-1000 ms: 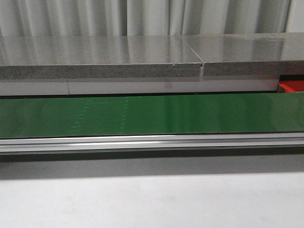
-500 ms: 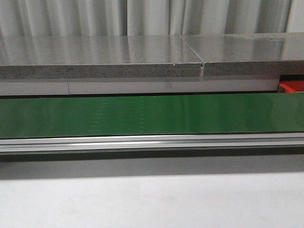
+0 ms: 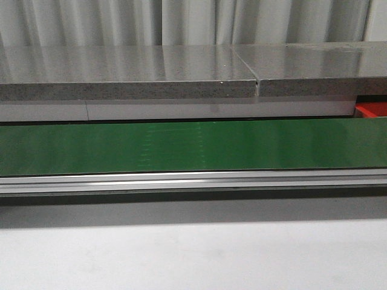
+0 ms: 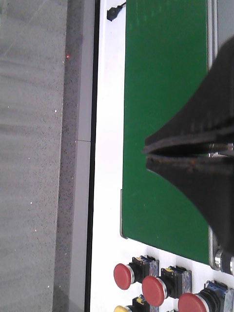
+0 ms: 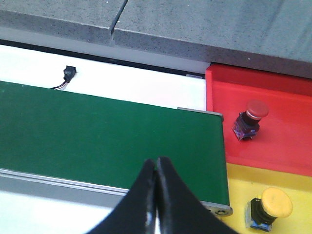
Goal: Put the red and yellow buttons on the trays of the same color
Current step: 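Move the left gripper onto another red button and grasp it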
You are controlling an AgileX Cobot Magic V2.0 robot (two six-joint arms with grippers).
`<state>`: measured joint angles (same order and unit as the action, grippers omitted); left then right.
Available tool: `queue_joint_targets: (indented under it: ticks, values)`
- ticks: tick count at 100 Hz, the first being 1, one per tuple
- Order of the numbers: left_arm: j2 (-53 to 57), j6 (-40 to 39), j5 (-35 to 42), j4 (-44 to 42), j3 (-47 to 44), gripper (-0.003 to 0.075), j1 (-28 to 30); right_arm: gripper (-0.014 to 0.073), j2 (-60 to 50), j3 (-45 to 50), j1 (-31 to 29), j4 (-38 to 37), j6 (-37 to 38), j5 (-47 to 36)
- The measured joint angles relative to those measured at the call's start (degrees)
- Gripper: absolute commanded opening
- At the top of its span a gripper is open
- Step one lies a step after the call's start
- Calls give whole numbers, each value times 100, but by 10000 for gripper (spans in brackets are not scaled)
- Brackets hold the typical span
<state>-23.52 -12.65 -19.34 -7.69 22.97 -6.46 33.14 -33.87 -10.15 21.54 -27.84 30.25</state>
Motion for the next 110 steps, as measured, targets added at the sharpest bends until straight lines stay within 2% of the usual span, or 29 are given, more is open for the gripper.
queue_joint_targets:
  ticks: [6, 13, 17, 20, 25, 30, 35, 65, 77, 92, 110]
  values:
    - [0, 0, 0, 0, 0, 82, 0, -67, 0, 0, 0, 0, 0, 0]
    - [0, 0, 0, 0, 0, 220, 0, -67, 0, 0, 0, 0, 0, 0]
    - [0, 0, 0, 0, 0, 344, 0, -67, 0, 0, 0, 0, 0, 0]
    - [0, 0, 0, 0, 0, 400, 0, -67, 0, 0, 0, 0, 0, 0]
    - [0, 0, 0, 0, 0, 544, 0, -67, 0, 0, 0, 0, 0, 0]
    - [0, 0, -11, 0, 0, 634, 0, -67, 0, 0, 0, 0, 0, 0]
    - [0, 0, -11, 0, 0, 677, 0, -67, 0, 0, 0, 0, 0, 0]
    - [0, 0, -20, 0, 0, 659, 0, -67, 0, 0, 0, 0, 0, 2]
    - [-16, -252, -54, -19, 62, 659, 84, -67, 0, 0, 0, 0, 0, 12]
    - [-317, -965, -120, -265, 448, 658, 699, -67, 0, 0, 0, 0, 0, 12]
    - [-1085, -1183, -329, -270, 1011, 659, 1767, -67, 0, 0, 0, 0, -10, 12]
